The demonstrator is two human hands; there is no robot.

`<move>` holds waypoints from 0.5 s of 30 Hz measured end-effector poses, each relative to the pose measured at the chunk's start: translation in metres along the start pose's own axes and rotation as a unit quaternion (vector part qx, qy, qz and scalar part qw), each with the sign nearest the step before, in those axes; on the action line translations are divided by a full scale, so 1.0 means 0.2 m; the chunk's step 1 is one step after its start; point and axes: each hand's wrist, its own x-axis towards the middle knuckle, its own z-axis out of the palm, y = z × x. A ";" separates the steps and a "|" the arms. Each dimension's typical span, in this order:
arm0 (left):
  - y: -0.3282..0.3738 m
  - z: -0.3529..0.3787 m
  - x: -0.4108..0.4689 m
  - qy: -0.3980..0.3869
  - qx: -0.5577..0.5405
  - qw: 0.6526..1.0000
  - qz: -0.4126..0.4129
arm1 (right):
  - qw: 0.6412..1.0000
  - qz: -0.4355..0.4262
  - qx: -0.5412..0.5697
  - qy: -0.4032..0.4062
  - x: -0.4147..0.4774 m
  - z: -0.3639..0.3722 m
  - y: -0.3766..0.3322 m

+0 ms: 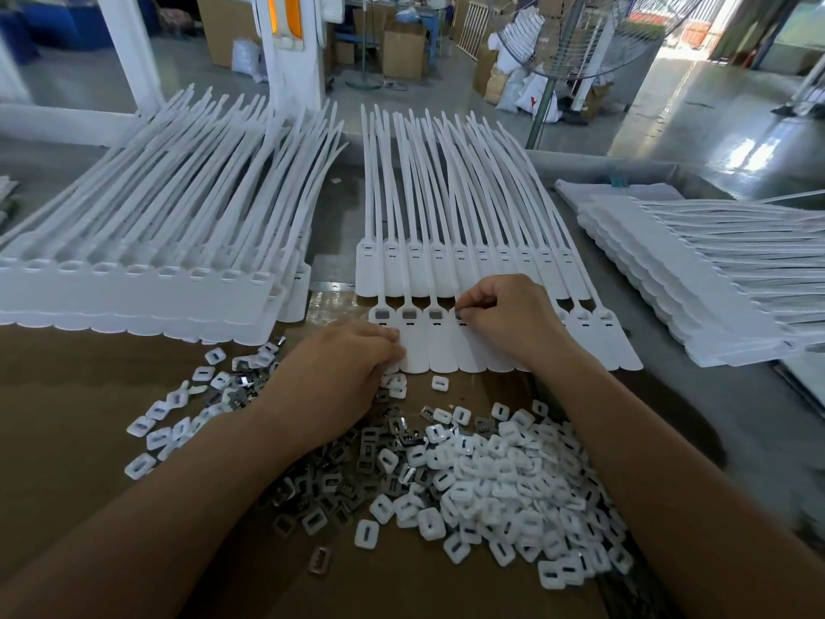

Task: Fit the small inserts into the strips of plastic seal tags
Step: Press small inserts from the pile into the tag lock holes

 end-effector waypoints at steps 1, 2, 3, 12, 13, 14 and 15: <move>0.00 0.00 0.00 0.001 0.000 1.000 0.000 | 1.000 0.000 -0.003 0.003 0.00 0.00 0.00; 0.00 0.00 0.00 0.002 0.000 1.000 0.000 | 1.000 -0.001 -0.006 0.009 0.00 0.00 0.00; 0.00 0.00 0.00 0.003 0.001 1.000 0.001 | 1.000 -0.004 -0.009 0.018 0.00 0.00 0.01; 0.00 -0.01 0.00 0.001 0.004 1.000 0.003 | 1.000 -0.023 -0.004 0.007 -0.01 -0.01 0.01; 0.00 -0.01 0.00 0.001 0.003 1.000 0.002 | 1.000 -0.021 0.002 -0.004 -0.02 -0.02 0.01; 0.00 -0.01 0.00 0.001 0.001 1.000 0.002 | 1.000 -0.020 0.007 -0.013 -0.02 -0.04 0.01; 0.00 -0.01 0.00 0.001 0.000 1.000 0.002 | 0.999 -0.023 0.010 -0.024 -0.04 -0.07 0.00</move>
